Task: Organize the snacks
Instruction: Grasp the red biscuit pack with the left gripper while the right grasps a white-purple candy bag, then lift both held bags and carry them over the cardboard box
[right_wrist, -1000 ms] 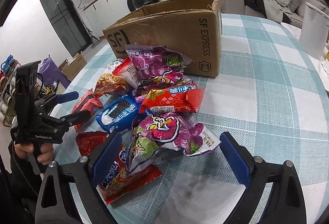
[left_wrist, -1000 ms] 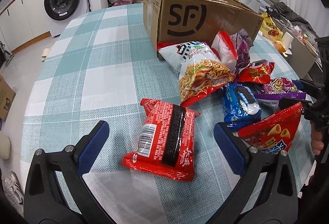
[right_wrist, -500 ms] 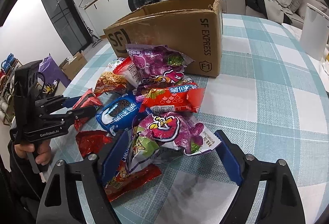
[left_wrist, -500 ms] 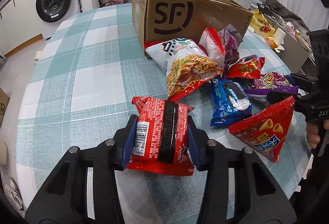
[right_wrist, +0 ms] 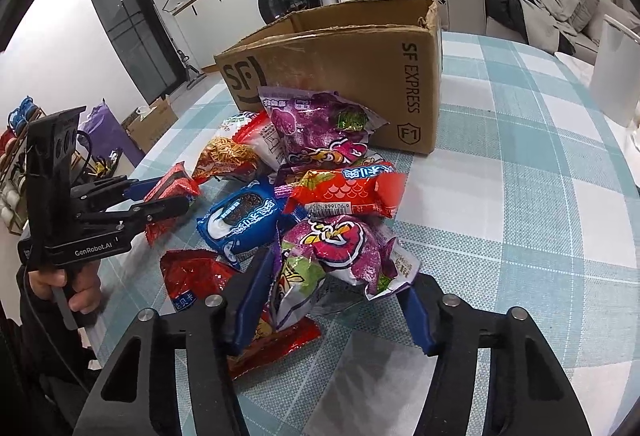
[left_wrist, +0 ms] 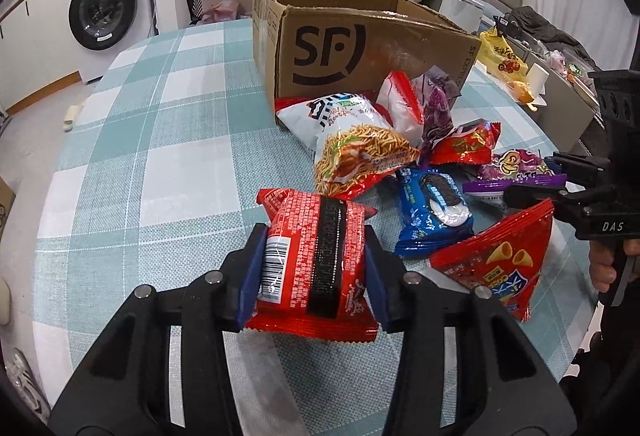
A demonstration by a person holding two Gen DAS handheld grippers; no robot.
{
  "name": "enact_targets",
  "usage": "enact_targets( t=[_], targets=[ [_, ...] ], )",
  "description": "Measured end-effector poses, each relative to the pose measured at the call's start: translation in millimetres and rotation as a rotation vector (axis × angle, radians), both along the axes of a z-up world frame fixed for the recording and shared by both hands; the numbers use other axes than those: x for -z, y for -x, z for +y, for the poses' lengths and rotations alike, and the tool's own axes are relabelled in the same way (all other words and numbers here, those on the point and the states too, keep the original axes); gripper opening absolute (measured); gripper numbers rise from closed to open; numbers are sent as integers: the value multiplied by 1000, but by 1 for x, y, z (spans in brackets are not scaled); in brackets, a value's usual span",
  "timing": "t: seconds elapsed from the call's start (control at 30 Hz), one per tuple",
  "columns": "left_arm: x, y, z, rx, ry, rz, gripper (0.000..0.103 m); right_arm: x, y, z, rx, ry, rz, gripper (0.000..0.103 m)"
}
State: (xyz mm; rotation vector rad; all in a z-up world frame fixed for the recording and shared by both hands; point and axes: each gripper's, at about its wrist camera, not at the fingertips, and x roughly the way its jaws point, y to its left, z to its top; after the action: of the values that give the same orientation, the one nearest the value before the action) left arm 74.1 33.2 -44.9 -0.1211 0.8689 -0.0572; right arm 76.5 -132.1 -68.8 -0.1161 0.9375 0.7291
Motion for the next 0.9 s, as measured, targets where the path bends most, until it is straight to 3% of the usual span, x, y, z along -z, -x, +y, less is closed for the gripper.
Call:
enact_targets(
  t=[0.9],
  targets=[
    [-30,16,-7,-8,16,-85,42,-32,12,-11,-22,-73,-75,53]
  ],
)
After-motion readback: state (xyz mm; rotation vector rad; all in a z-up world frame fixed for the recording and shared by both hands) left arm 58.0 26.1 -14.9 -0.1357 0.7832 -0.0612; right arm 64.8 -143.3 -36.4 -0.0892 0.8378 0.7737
